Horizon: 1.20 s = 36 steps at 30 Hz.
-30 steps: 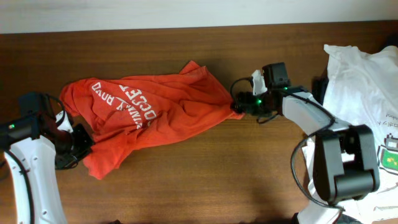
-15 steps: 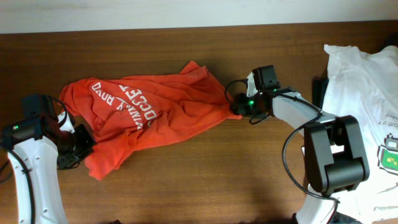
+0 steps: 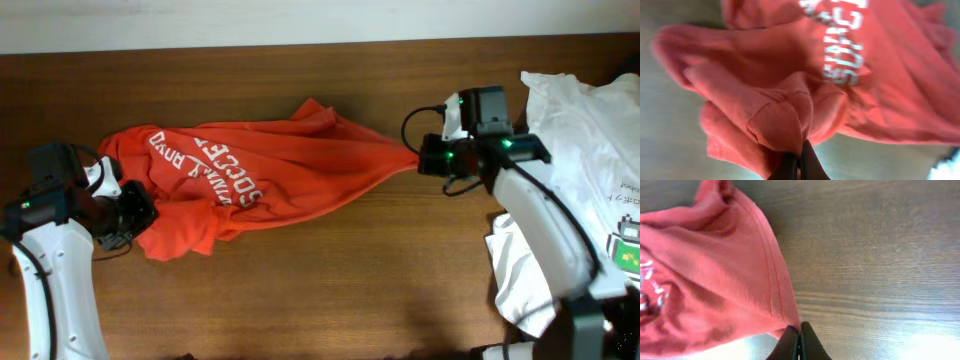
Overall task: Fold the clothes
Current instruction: 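Lift the shirt with both grippers, shake it, and lay it flat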
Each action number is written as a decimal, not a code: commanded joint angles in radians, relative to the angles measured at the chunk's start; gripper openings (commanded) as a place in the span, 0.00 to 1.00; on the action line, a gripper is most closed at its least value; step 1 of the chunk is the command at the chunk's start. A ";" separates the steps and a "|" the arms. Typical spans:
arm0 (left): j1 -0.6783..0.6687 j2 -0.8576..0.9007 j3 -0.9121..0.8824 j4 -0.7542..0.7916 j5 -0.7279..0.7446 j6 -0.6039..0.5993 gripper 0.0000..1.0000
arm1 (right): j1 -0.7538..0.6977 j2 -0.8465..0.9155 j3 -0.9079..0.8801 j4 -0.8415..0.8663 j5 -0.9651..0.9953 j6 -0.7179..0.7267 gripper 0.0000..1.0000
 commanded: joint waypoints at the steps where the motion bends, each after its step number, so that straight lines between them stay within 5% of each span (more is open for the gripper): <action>1: 0.005 -0.007 0.074 0.004 0.150 0.086 0.00 | 0.001 -0.157 0.016 -0.035 0.049 -0.067 0.04; 8: 0.022 -0.078 0.451 0.005 0.138 0.147 0.00 | -0.004 -0.430 0.130 -0.037 0.121 -0.119 0.04; 12: 0.105 -0.093 0.629 -0.011 0.139 0.078 0.00 | -0.004 -0.499 0.209 -0.048 0.229 -0.119 0.04; 22: 0.111 -0.095 0.633 -0.025 0.139 0.077 0.00 | -0.004 -0.505 0.224 -0.095 0.390 -0.068 0.04; 36: 0.110 -0.233 0.633 0.312 0.217 0.144 0.00 | -0.004 -0.509 0.580 -0.113 0.463 -0.068 0.04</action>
